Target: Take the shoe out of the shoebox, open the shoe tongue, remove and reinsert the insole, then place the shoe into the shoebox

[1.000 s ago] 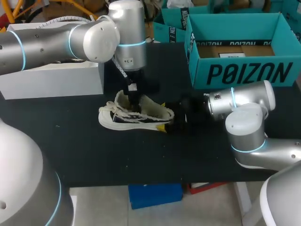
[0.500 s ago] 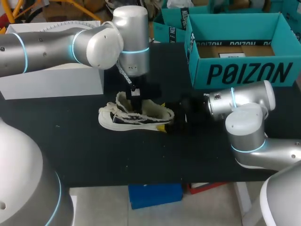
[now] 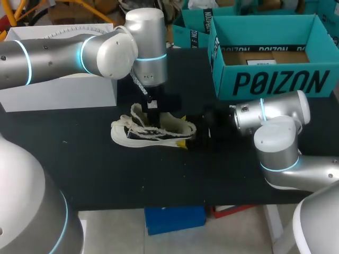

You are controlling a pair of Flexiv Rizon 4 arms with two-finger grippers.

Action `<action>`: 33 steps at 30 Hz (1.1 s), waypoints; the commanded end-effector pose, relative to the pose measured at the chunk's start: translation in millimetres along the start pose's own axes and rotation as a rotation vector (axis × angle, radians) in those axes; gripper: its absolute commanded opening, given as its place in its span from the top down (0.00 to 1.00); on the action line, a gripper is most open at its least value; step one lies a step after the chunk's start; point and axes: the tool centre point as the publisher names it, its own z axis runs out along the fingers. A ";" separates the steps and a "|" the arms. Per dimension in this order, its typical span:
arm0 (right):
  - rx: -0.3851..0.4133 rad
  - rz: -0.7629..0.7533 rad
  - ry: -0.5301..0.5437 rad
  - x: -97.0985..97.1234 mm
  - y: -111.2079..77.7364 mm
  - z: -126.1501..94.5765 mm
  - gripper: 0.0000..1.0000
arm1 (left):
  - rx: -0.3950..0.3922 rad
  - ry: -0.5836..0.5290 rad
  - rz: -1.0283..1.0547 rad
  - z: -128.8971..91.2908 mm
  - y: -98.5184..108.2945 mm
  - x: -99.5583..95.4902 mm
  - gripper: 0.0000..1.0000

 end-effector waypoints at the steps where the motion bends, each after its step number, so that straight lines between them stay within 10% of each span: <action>1: -0.001 0.001 -0.002 -0.9 -2.2 0.8 1.00 | 0.000 -0.011 0.001 14.0 -1.0 -0.4 0.72; 10: -0.001 0.001 -0.002 -0.9 -2.2 0.8 1.00 | -0.013 -0.038 -0.005 18.9 -1.3 -1.4 0.60; 33: -0.001 0.001 -0.002 -0.9 -2.2 0.8 1.00 | -0.266 -0.561 -0.149 86.4 35.9 -25.1 0.64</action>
